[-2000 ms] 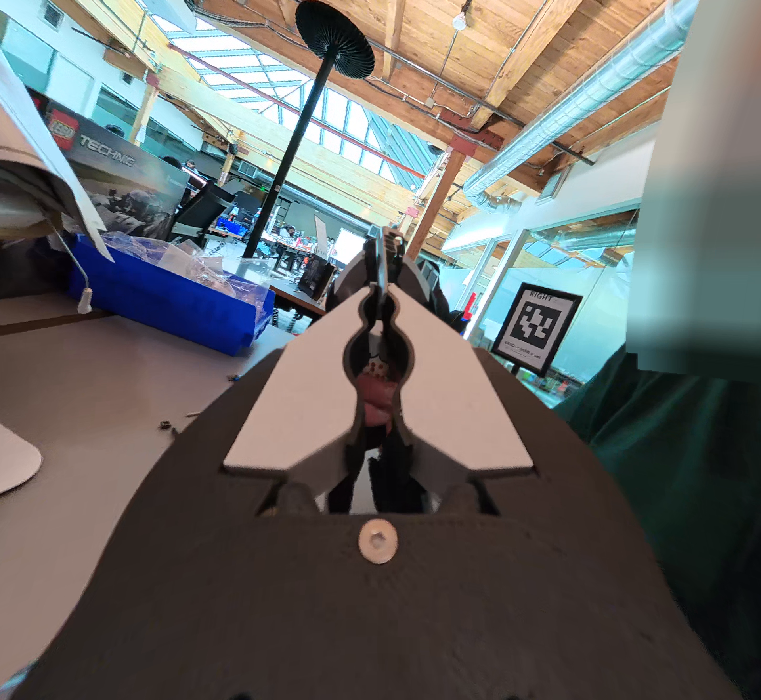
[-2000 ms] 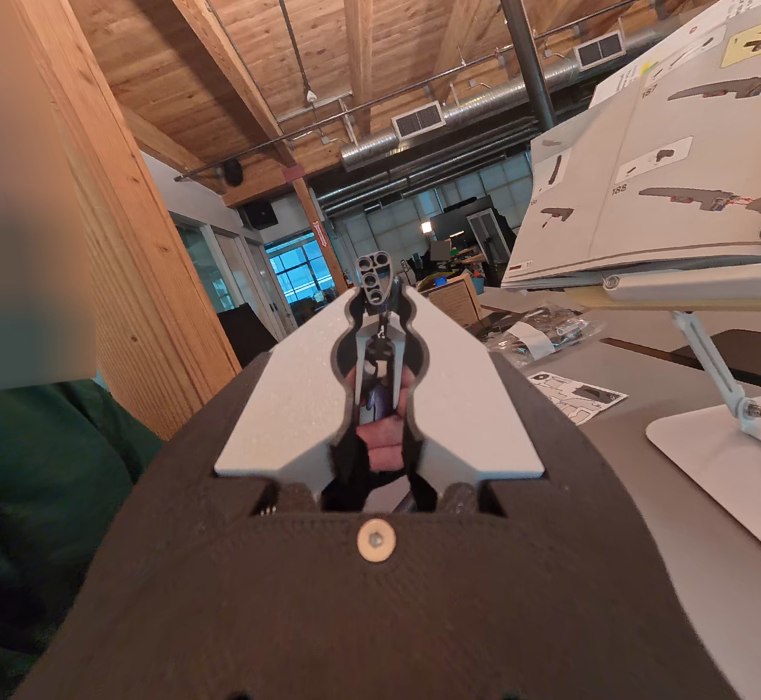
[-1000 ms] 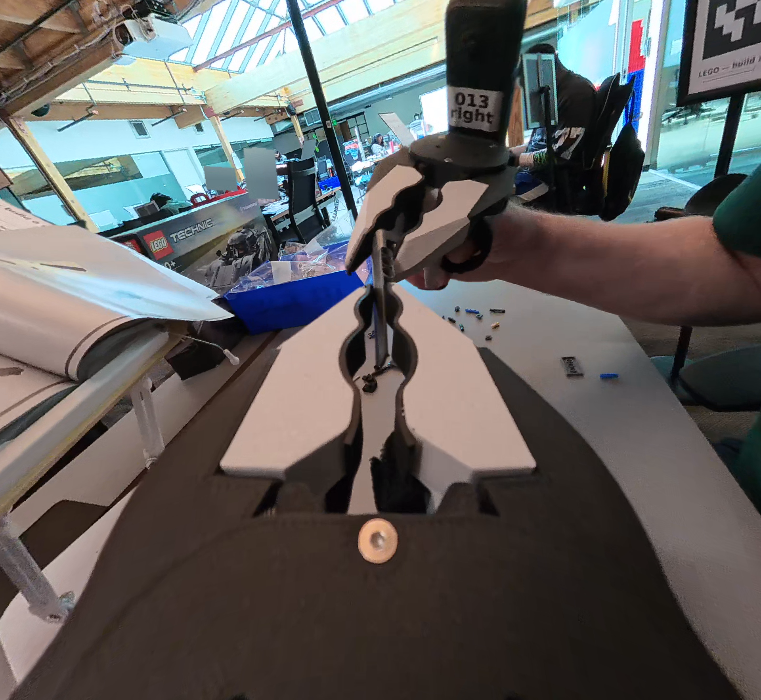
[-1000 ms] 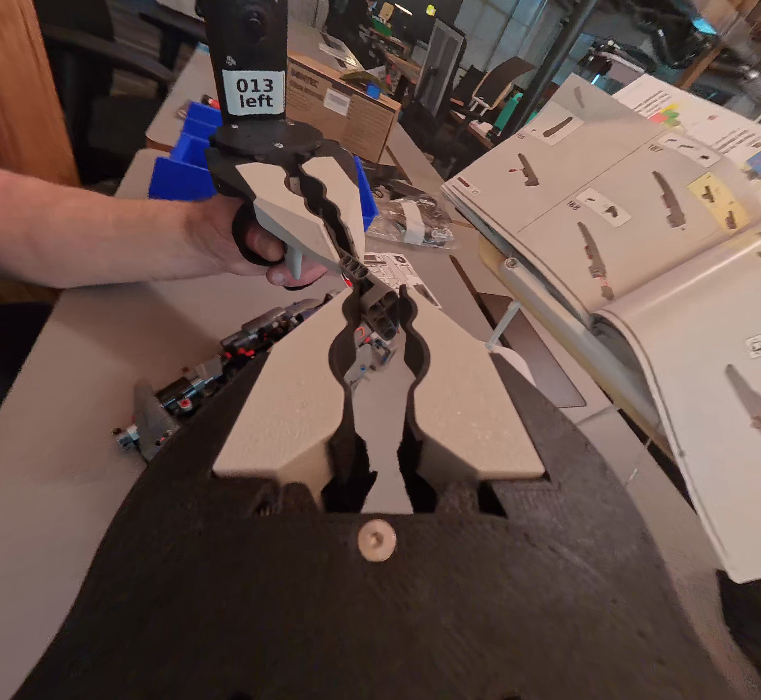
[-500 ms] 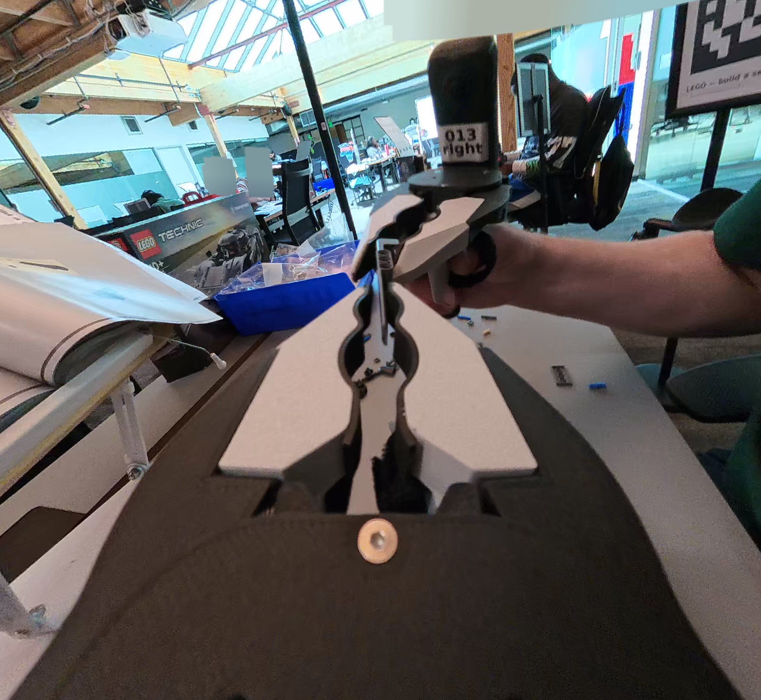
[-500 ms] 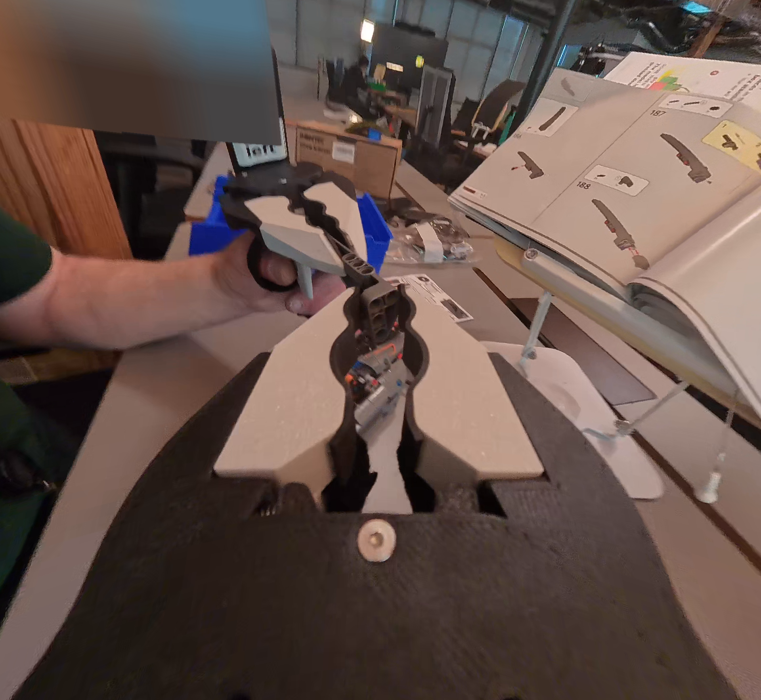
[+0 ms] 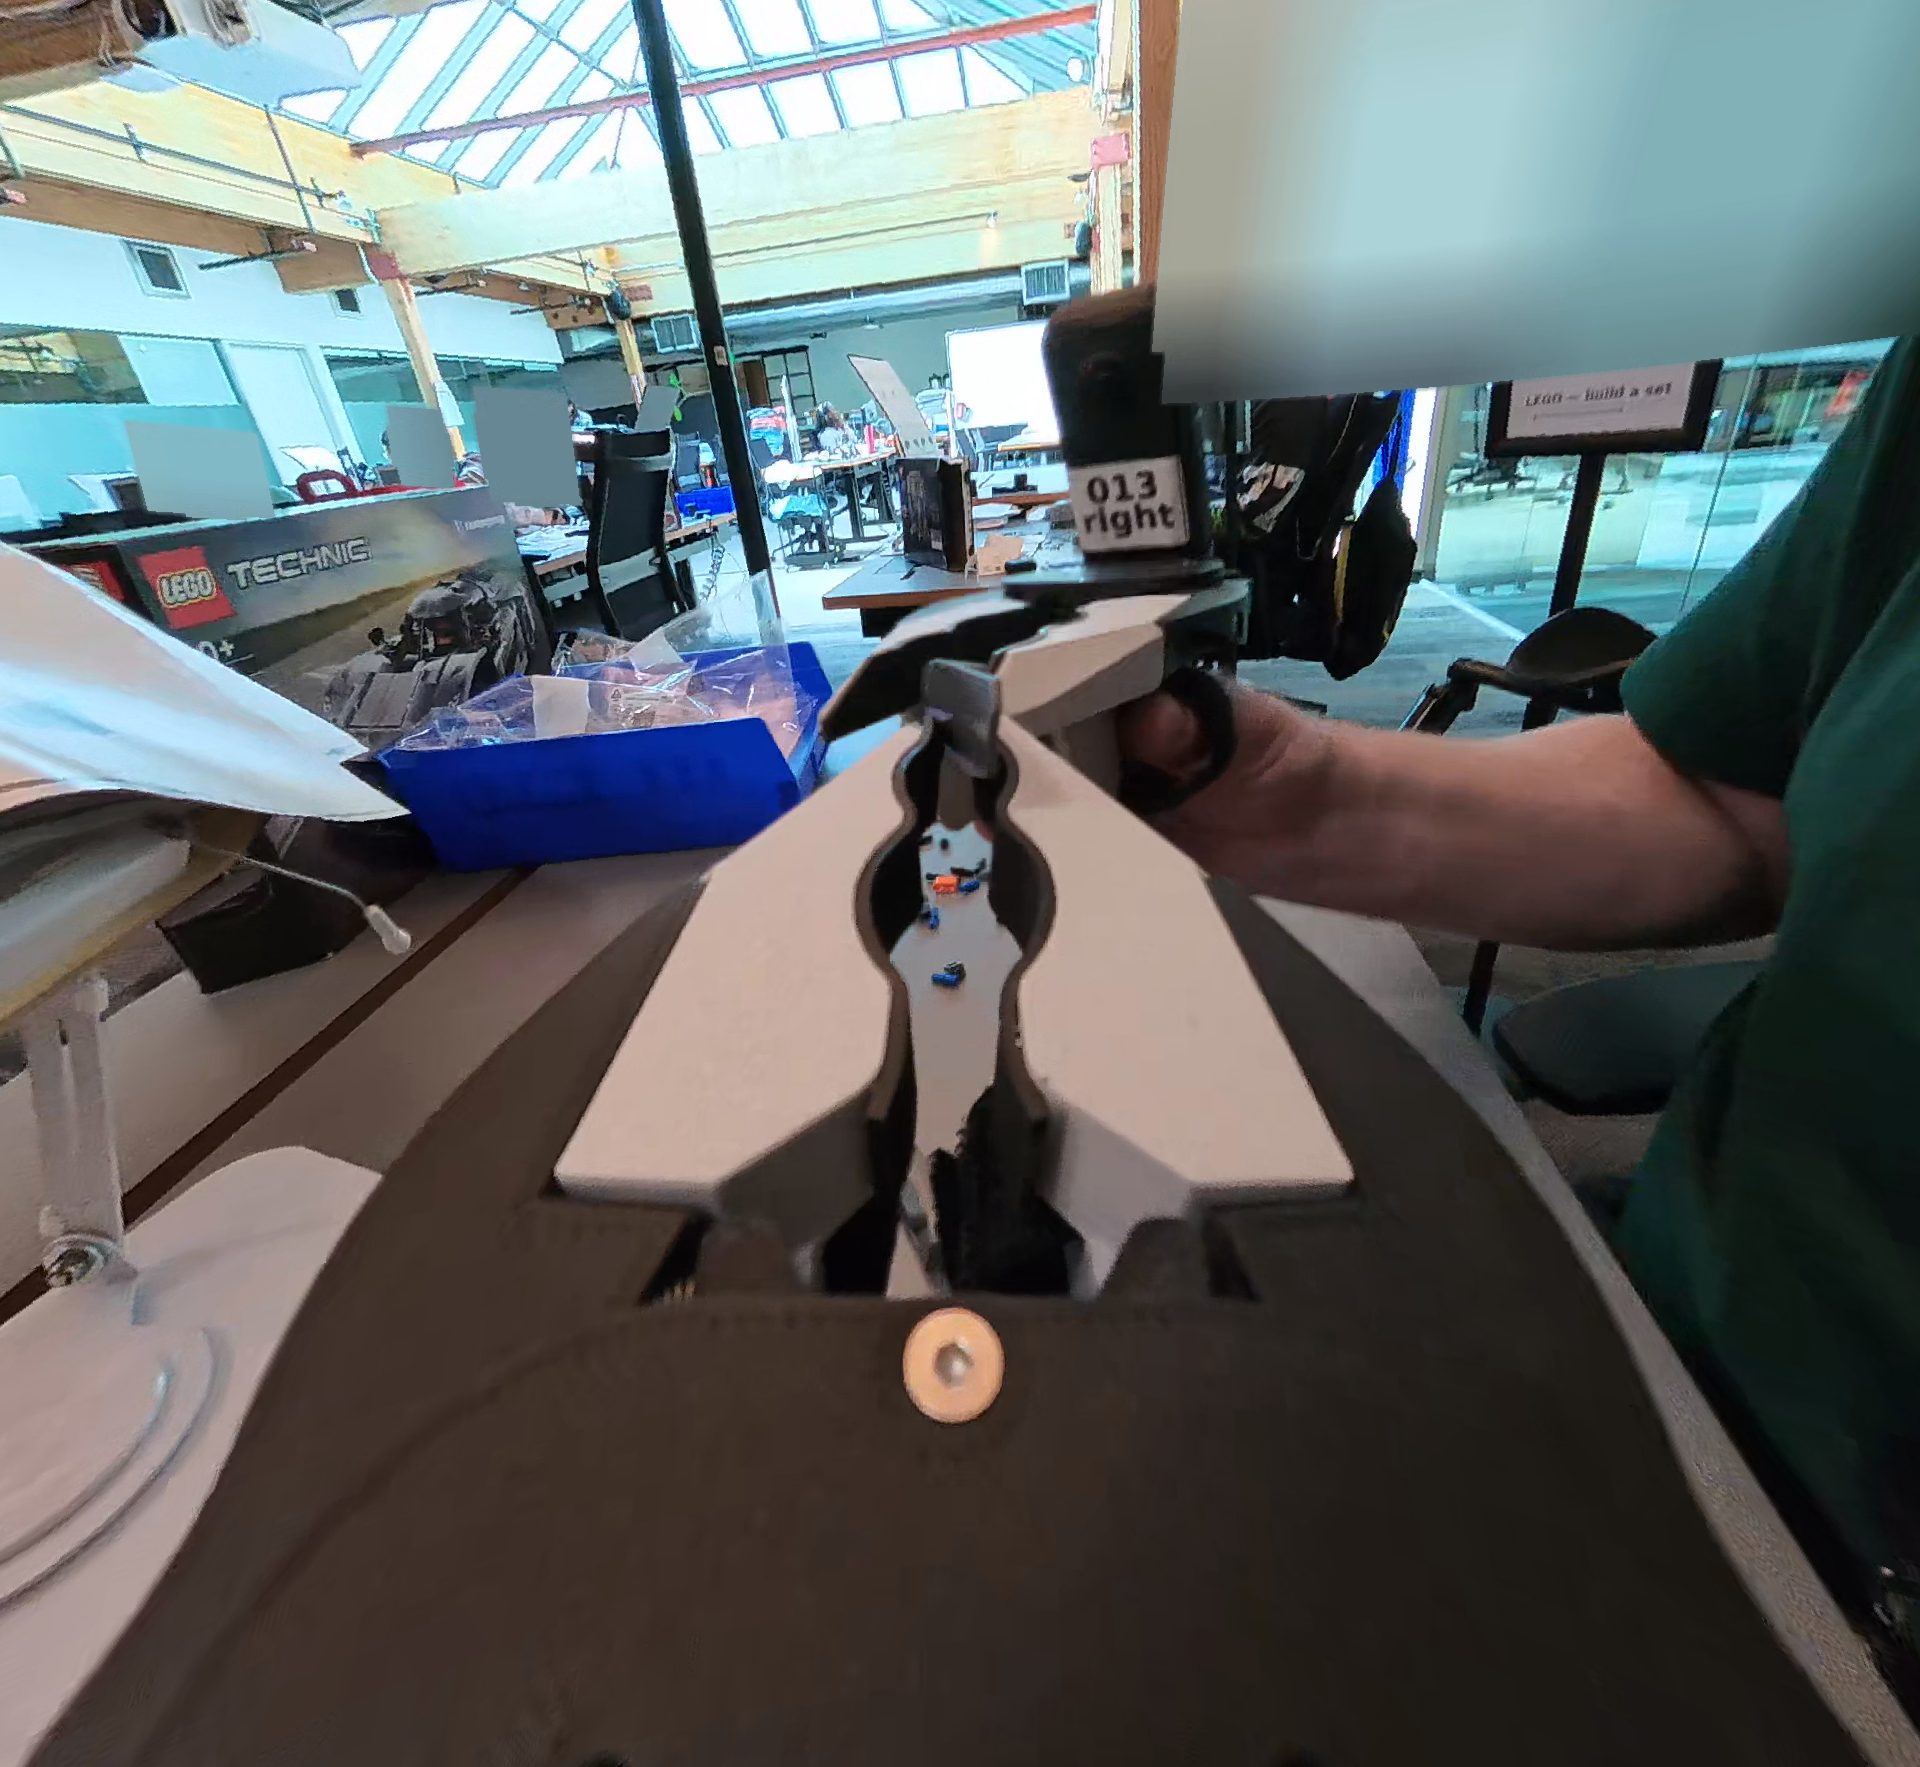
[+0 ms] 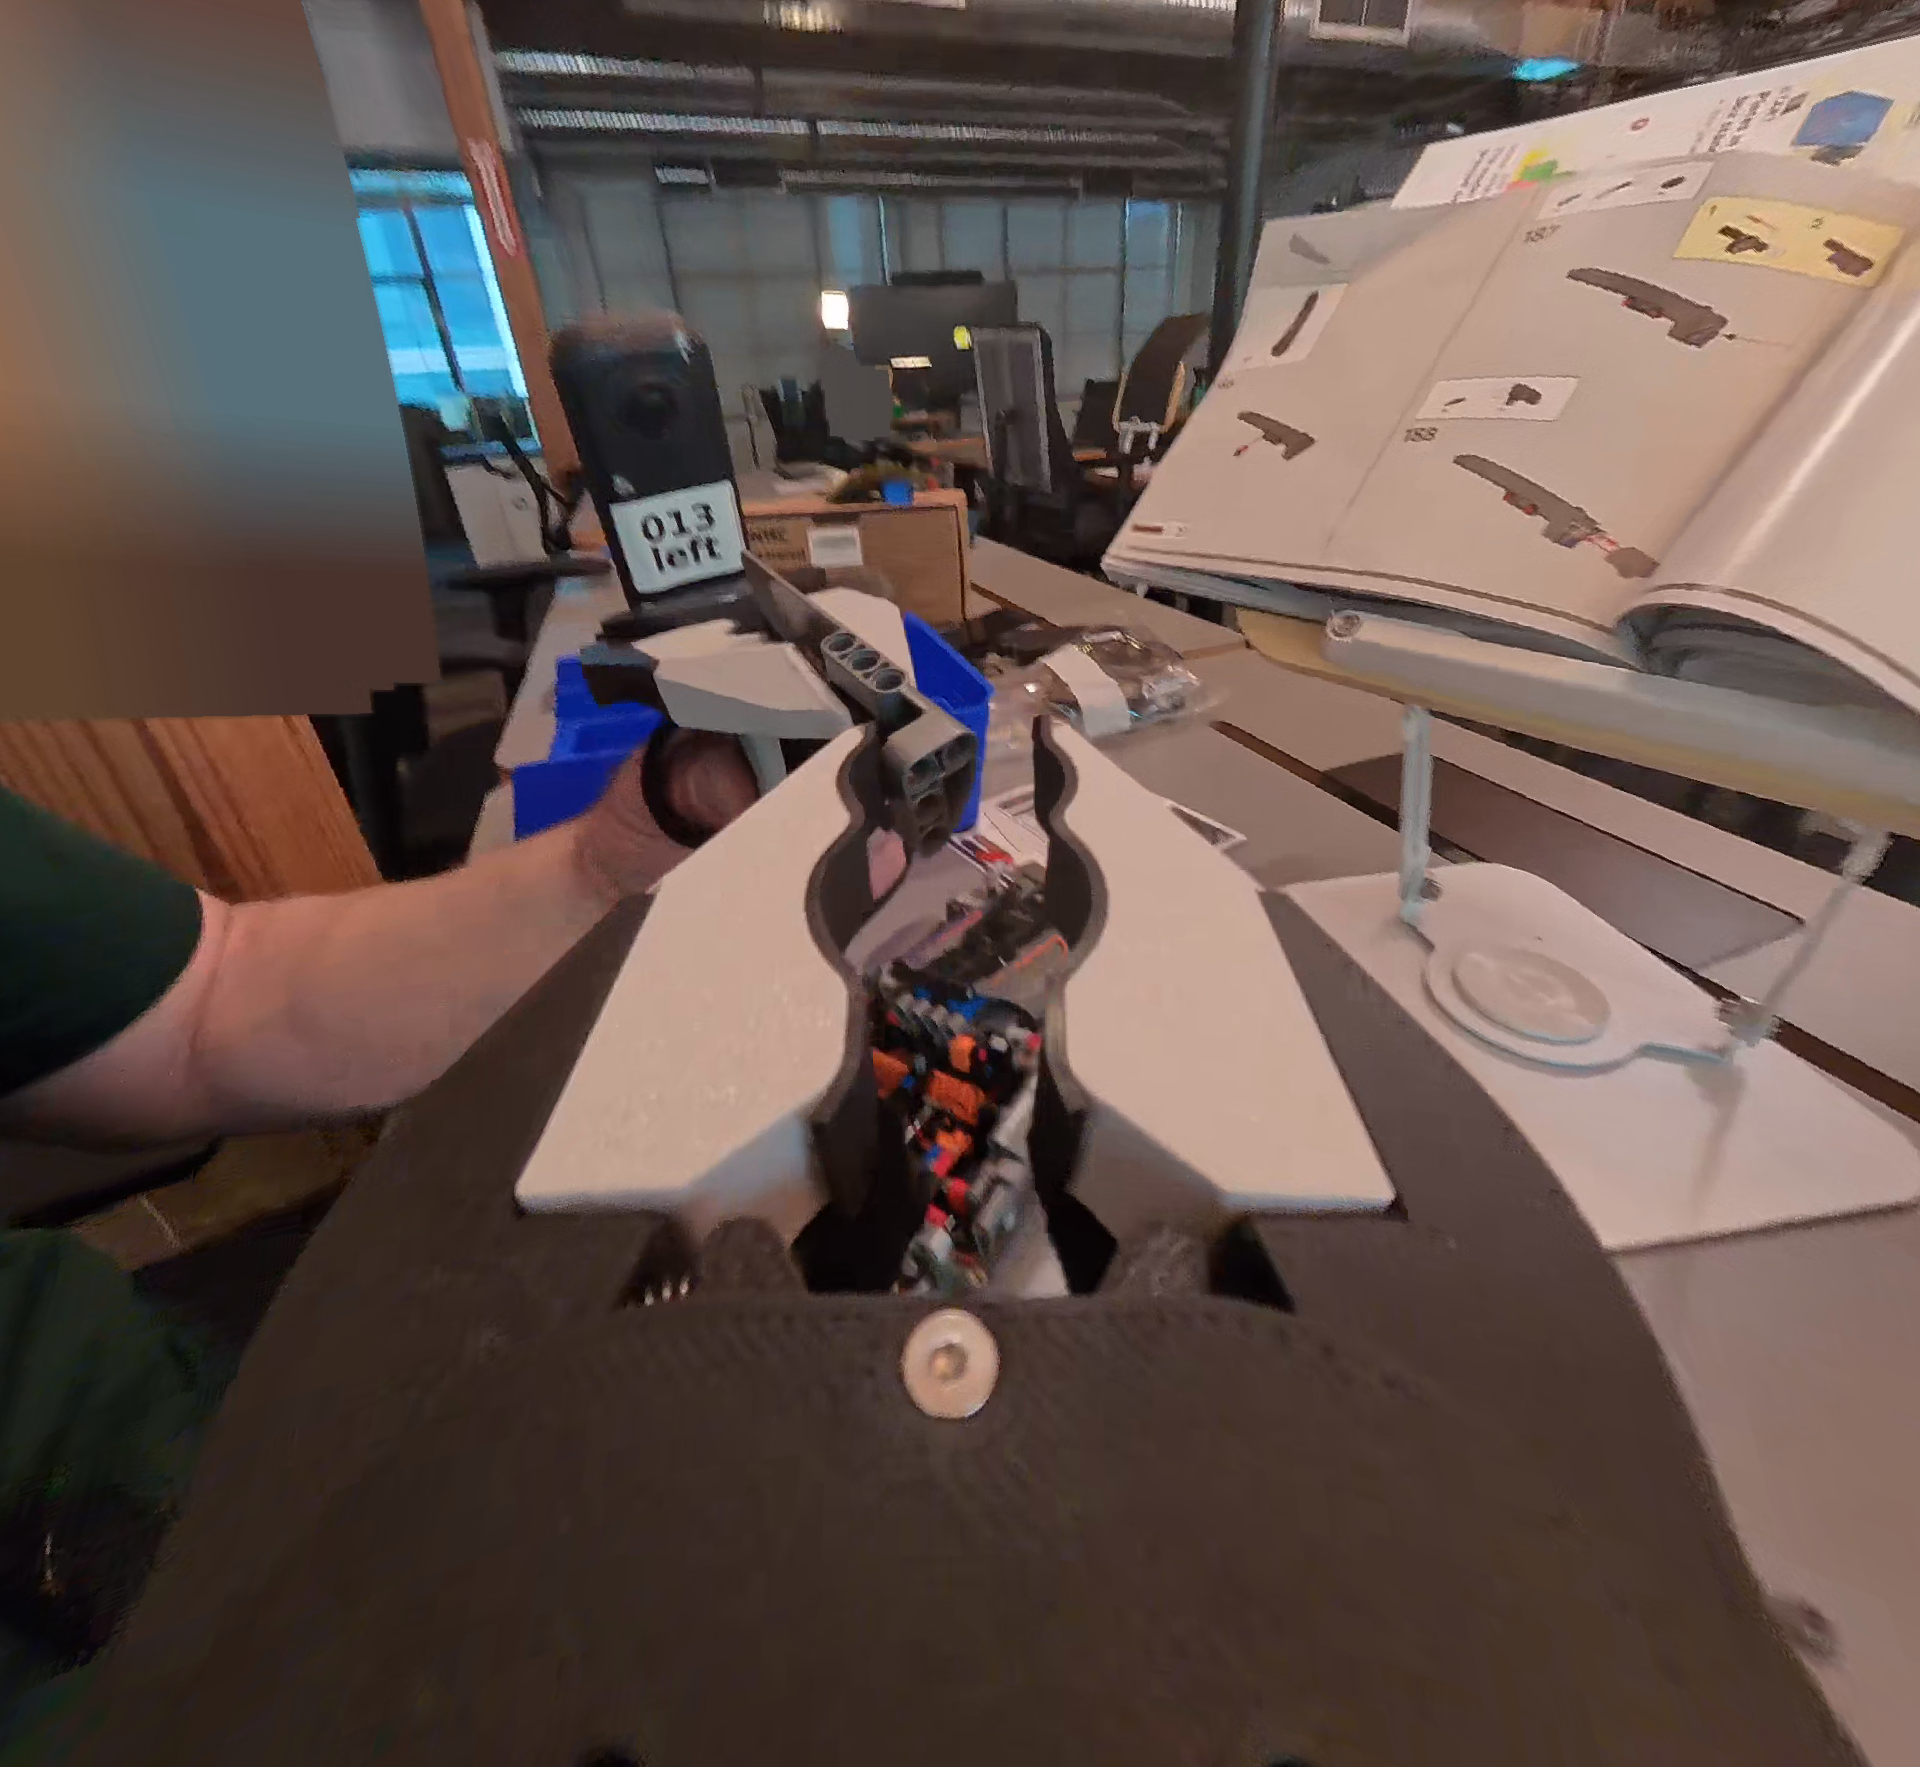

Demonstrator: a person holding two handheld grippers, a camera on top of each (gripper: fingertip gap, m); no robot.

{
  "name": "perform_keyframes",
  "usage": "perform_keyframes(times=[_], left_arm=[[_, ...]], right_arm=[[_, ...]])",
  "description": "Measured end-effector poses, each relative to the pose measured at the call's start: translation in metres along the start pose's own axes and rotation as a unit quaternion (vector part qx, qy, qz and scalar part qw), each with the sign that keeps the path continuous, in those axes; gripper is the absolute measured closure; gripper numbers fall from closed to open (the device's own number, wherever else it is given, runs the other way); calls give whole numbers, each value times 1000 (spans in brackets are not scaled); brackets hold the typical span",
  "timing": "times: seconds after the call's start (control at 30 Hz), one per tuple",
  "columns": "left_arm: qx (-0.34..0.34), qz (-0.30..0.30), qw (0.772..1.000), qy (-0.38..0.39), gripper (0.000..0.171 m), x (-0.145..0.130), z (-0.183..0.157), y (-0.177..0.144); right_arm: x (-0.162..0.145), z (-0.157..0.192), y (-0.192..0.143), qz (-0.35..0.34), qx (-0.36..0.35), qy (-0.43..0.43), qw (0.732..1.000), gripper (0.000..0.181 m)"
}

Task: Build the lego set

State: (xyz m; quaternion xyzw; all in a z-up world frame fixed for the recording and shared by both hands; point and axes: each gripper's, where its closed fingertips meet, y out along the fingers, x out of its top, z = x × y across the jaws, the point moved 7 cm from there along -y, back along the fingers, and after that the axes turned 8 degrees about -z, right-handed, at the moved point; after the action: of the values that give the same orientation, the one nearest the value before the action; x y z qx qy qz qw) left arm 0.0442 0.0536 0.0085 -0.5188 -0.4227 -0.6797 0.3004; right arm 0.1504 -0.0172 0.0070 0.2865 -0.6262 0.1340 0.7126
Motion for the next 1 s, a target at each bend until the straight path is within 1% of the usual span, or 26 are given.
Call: perform_keyframes(times=[0.07,0.1,0.13,0.2,0.3,0.33,0.43,0.5,0.57,0.63,0.7,0.8,0.87,1.0], left_arm=[[5,12,1000,3,171,-3,-2,6],[-2,9,1000,-7,171,-4,-3,8],[-5,9,1000,-15,171,-5,-4,9],[-3,3,1000,-22,171,-5,-1,9],[4,-22,999,-44,171,0,5,5],[10,-20,999,-42,171,0,7,3],[26,-13,999,-35,171,0,13,-3],[42,9,999,-11,171,-1,16,-5],[53,33,998,14,171,-4,16,-4],[55,47,997,24,171,-7,16,-2],[57,54,997,22,171,-12,16,-1],[63,74,995,28,171,-20,18,1],[67,87,993,36,171,-24,19,2],[73,94,992,35,171,-28,23,0]], right_arm=[[2,-1,-13,32,-6,-18,999,143],[4,-1,-20,43,-9,-20,999,142],[6,0,-26,47,-9,-21,999,143],[10,0,-39,63,-12,-24,998,152],[23,-4,-64,52,-11,-6,999,154],[28,-9,-76,60,-27,-18,998,154],[50,-23,-121,95,-77,-62,991,163],[55,-34,-155,155,-130,-89,975,166],[48,-42,-181,223,-169,-104,954,169],[27,-49,-200,329,-200,-119,915,171],[8,-54,-212,391,-214,-121,887,171],[-10,-64,-222,418,-237,-116,869,168],[-16,-74,-230,416,-254,-103,867,165],[-22,-88,-249,414,-274,-72,865,163]])
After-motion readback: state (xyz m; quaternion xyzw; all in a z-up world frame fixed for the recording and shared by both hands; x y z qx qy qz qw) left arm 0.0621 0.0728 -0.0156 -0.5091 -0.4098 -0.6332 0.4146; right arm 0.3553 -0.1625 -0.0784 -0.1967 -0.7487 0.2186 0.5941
